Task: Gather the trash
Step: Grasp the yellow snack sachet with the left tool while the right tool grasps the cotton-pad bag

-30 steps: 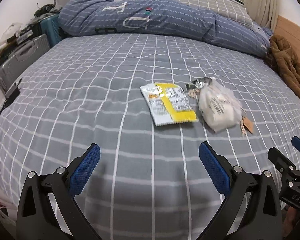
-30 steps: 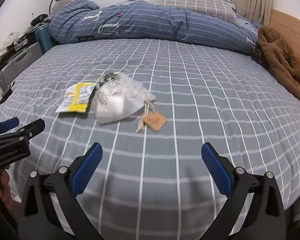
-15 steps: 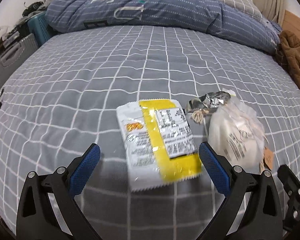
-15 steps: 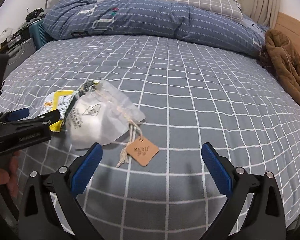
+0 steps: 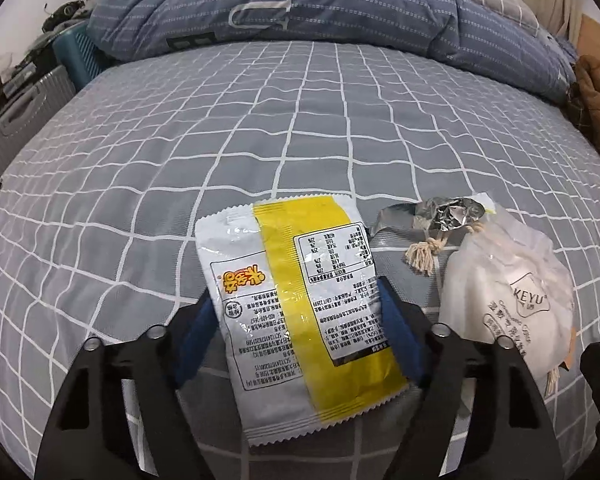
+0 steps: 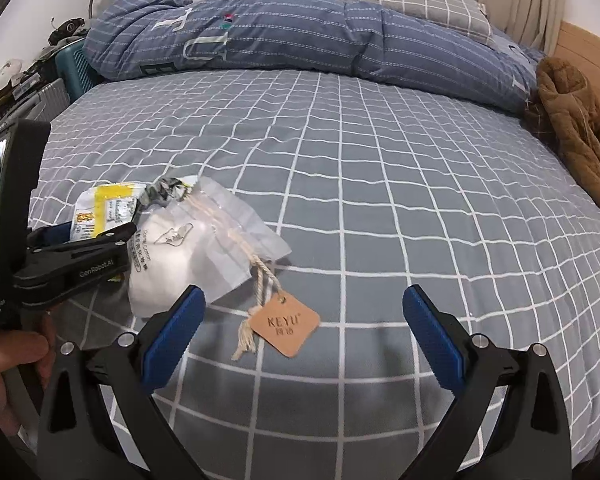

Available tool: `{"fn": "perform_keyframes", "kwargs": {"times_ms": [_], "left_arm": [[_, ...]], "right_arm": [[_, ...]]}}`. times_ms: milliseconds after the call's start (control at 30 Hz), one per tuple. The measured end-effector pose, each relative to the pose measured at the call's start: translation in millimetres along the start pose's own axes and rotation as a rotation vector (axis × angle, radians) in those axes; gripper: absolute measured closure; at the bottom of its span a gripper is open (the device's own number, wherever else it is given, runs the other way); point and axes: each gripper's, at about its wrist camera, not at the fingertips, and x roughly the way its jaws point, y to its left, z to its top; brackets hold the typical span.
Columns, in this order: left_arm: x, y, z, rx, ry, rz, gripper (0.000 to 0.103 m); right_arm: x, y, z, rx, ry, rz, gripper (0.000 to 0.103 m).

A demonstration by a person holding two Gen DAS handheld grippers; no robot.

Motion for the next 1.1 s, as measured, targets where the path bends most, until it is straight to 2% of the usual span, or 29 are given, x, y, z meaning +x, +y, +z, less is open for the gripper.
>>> {"fn": "perform_keyframes", "kwargs": {"times_ms": [300,633,833,900,967,1100], "left_arm": [[-1.6,7.1,-0.1,0.008,-0.013,-0.015,0.052],[-14.4,34.4,1.9,-0.020,-0.018,-0.025,0.055],[-19.6,47.8,-0.1,-0.029,-0.019,-0.019,0.055],[-20.0,49.8,-1.1,-0.032,-0.016,-0.021,0.055],[-21.2,49.9,-1.6,-0.032,-0.015,-0.024,0.055],[-26.4,47.7,-2.7,-0.031,-0.018,-0.033,0.055]], "right_arm": [[10.8,30.2,13.0,-0.043,-0.008,0.046,0.008],[24.4,67.0,16.5,-0.097,0.001,0.111,0.009],[43.1,70.9,12.2,-0.079,0.060,0.164,0.028],[42.7,72.1,11.2,-0.076,0.062,0.178,0.044],[41.3,72.8,10.7,-0.083,0.057,0.169,0.055],[35.4,71.1,12.0,-0.082,0.046,0.173,0.060]]}}
